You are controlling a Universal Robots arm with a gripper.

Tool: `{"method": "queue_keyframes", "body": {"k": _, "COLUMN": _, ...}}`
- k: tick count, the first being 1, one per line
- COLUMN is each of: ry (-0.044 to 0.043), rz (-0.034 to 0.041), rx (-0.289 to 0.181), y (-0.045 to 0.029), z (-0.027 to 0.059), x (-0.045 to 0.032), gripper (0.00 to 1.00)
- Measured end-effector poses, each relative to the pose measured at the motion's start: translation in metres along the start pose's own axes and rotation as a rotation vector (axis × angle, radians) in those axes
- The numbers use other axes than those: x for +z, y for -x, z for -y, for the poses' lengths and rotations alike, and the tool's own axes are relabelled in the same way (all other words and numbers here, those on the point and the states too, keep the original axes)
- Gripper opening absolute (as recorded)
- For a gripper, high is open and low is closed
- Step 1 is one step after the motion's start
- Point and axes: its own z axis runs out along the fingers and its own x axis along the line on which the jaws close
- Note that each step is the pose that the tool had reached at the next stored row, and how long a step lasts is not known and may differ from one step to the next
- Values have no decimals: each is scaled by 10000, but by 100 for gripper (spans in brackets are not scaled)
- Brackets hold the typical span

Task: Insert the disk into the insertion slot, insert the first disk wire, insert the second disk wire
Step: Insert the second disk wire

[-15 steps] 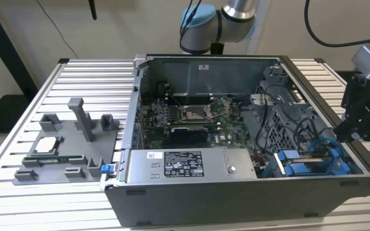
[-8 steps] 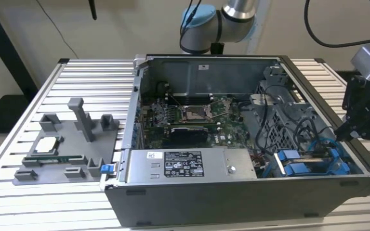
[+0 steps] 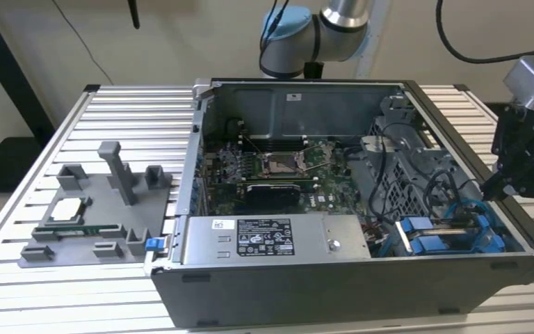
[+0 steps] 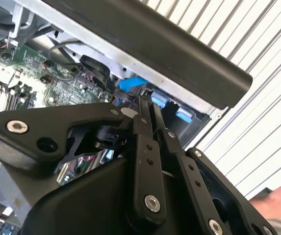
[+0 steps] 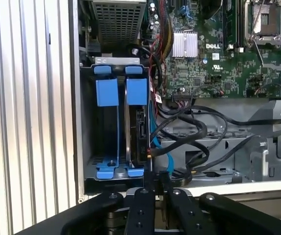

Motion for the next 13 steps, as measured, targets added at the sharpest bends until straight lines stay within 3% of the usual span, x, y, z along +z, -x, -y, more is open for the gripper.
{"method": "queue_keyframes", "body": {"k": 5, "ry": -1, "rz": 98, "rx": 45, "y": 2, "z": -95, "x": -51, "gripper": 0}}
{"method": "queue_keyframes", "body": {"k": 13, "ry": -5, "rz": 109, "rx": 83, "y": -2, "z": -294, "x": -86, "gripper": 0}}
